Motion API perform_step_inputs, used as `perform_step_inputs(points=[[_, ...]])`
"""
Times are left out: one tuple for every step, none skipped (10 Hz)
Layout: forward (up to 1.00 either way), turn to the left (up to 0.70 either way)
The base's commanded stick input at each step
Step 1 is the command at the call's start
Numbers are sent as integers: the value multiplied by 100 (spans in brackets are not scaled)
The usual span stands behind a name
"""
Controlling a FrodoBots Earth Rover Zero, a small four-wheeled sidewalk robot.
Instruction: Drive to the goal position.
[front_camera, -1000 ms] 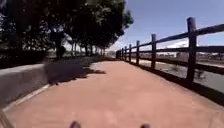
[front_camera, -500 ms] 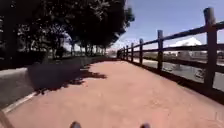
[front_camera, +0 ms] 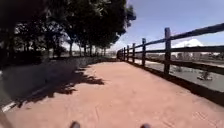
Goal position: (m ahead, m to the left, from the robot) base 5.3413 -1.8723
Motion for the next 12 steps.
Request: perform_step_inputs(points=[[100,0],[100,0],[100,0],[100,0],[100,0],[100,0],[100,0],[100,0],[100,0],[100,0],[100,0],[100,0]])
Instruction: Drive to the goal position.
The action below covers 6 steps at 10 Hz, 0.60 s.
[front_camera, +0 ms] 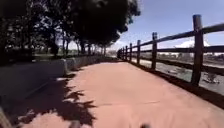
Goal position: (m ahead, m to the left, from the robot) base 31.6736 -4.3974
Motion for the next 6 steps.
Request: perform_step_inputs(points=[[100,0],[100,0],[100,0],[100,0],[100,0],[100,0]])
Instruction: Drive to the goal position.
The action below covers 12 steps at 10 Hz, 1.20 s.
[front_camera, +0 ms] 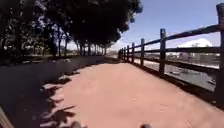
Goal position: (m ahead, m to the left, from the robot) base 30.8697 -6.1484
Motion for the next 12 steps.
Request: perform_step_inputs(points=[[100,0],[100,0],[100,0],[100,0],[100,0],[100,0],[100,0],[100,0],[100,0],[100,0],[100,0],[100,0]])
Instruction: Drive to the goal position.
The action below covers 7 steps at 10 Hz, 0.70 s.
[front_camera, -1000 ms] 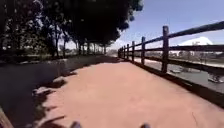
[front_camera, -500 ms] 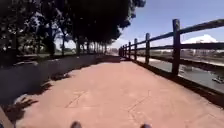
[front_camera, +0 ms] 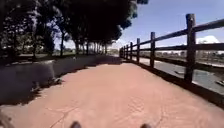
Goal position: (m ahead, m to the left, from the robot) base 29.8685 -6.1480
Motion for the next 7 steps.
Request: perform_step_inputs(points=[[100,0],[100,0],[100,0],[100,0],[100,0],[100,0],[100,0]])
